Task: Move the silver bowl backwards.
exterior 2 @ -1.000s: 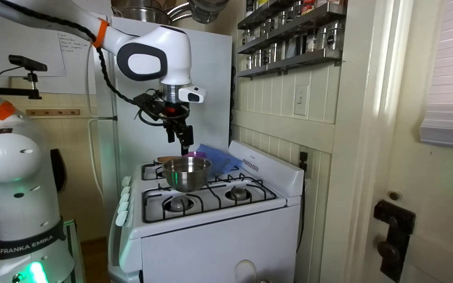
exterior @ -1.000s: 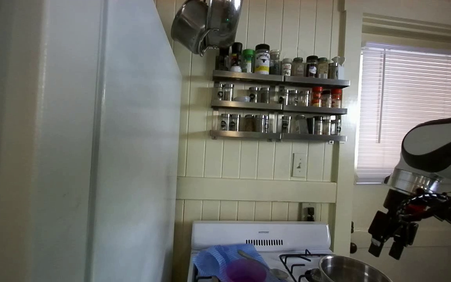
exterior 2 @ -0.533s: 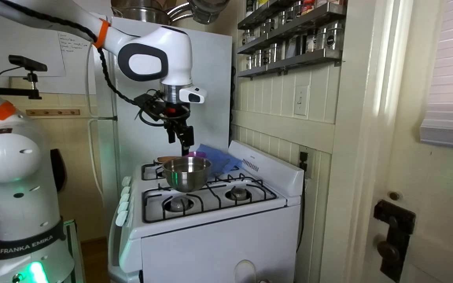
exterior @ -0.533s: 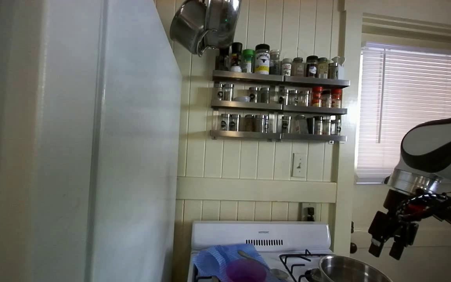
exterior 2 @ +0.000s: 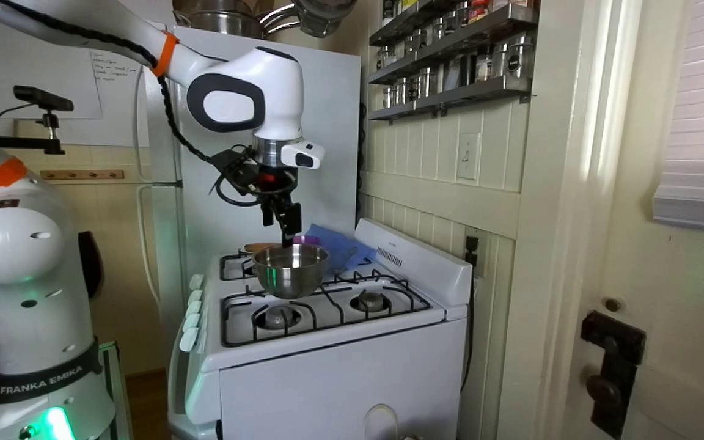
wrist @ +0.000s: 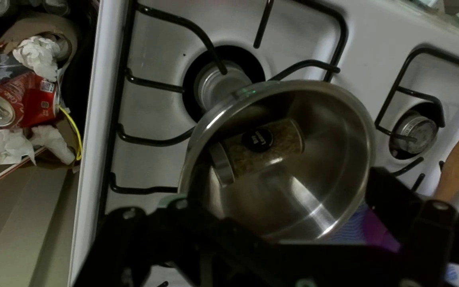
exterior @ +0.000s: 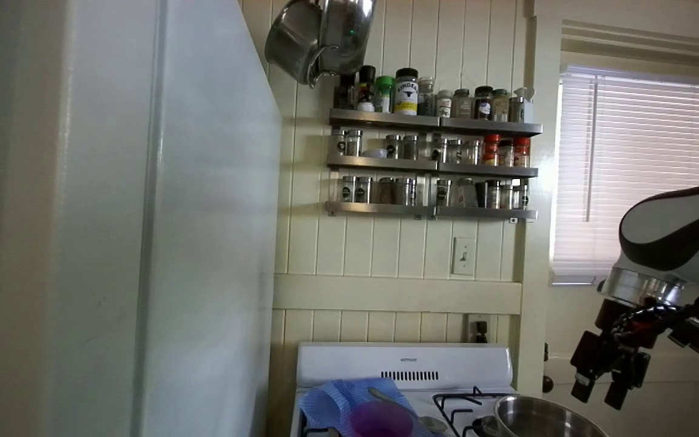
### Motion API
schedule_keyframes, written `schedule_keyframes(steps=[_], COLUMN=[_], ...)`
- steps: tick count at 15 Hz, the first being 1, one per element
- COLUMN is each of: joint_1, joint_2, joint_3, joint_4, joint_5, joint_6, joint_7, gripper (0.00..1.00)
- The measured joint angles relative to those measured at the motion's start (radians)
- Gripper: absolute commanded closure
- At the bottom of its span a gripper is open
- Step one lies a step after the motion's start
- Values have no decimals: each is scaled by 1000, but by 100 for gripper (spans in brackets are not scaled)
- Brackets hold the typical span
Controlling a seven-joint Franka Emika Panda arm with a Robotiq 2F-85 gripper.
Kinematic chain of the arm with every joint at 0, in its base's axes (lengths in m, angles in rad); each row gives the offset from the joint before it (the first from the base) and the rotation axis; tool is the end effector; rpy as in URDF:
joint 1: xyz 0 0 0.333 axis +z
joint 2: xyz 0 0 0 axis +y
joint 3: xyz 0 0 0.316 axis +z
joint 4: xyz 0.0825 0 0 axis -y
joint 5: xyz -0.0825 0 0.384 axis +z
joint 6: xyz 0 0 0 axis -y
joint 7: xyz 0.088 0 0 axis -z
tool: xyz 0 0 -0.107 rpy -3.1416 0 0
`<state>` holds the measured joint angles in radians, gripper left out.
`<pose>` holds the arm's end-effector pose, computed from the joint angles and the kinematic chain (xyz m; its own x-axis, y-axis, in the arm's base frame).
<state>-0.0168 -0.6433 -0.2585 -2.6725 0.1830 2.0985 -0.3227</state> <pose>0.3441 -0.0858 0.4339 0.9917 -0.0141 0.1280 0.0231 -0.9583 -0.2848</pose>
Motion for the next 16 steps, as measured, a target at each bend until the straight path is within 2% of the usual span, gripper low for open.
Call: schedule_keyframes(steps=[14, 16], joint_1=[-28, -25], joint_2=[164, 188], joint_3=[-38, -38], joint_4=[-2, -2], joint_5=[29, 43], joint_6=[157, 179], joint_7=[-2, -10], gripper=[0, 21])
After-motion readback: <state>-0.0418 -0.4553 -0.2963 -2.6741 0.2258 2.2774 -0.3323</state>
